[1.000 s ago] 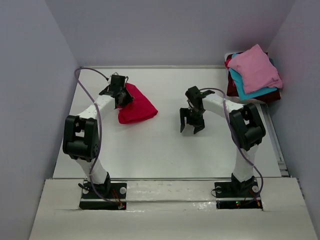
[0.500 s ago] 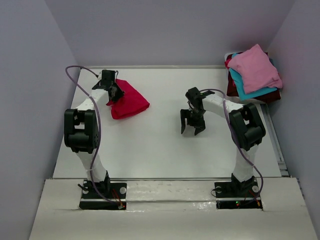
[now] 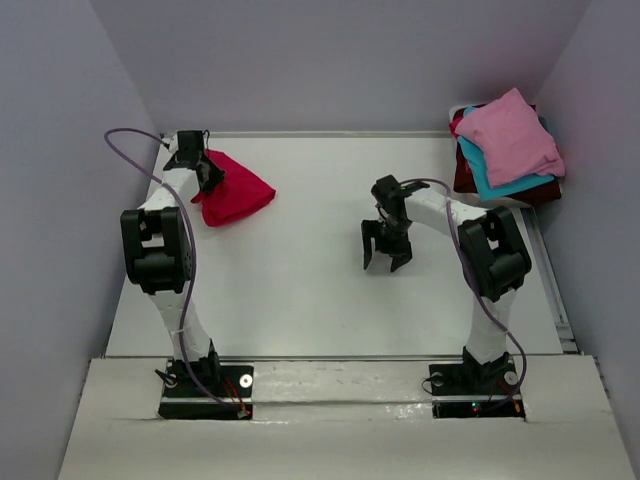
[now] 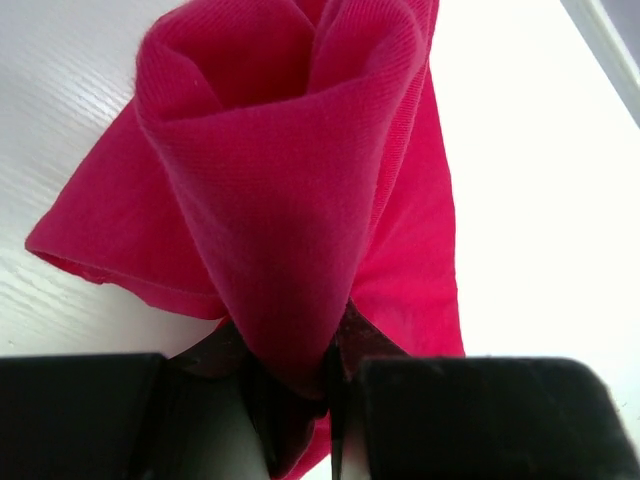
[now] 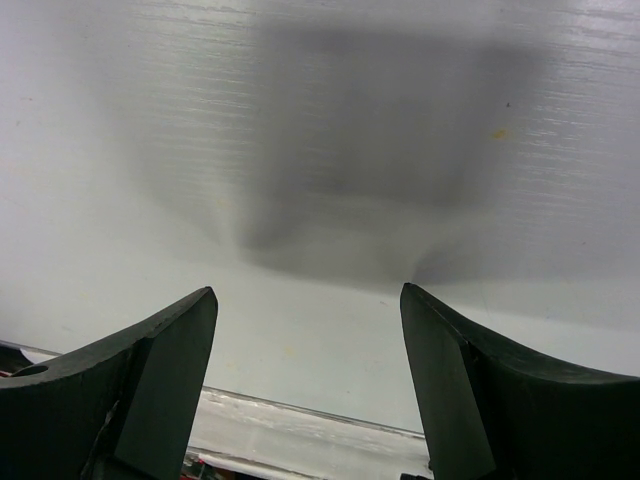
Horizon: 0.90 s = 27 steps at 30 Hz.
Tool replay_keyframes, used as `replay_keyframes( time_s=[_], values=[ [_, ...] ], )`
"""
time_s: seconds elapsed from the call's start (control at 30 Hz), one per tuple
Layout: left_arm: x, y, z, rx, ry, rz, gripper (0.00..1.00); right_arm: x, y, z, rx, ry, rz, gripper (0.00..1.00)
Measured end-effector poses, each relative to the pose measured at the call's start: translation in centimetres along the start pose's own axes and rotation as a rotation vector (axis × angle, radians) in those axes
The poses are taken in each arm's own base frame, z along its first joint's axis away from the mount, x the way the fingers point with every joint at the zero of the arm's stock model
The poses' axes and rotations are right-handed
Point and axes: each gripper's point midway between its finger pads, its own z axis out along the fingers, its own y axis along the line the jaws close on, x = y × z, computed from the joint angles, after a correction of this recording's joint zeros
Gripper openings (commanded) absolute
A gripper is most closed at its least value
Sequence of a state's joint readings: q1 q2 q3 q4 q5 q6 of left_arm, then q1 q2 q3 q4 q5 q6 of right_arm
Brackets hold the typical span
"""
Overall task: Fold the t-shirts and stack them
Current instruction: Neatly place the folded tshirt to the corner
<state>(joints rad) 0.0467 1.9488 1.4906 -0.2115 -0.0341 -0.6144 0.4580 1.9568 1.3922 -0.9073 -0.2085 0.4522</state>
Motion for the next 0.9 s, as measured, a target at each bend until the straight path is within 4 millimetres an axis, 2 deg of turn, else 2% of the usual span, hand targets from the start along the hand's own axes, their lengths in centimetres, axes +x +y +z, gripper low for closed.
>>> replay_keyframes(
  time_s=[0.4,0.7,0.9],
  values=[
    [-4.3,0.4,2.1,0.005,-0.051,-0.050,0.06,0.4,-0.5,-0.4,0.028,0.016,0.002,0.80],
    [-6.5,1.6,4.0,0.005,-0.078,-0.102,0.06,-0.7,0.1,-1.6,0.038,0.003,0.000,0.80],
    [-8.0,2.0,5.2,0.010,-0.107,-0.133,0.06,-0.6,-0.1,-1.6,0.060,0.027,0.006,0.80]
  ],
)
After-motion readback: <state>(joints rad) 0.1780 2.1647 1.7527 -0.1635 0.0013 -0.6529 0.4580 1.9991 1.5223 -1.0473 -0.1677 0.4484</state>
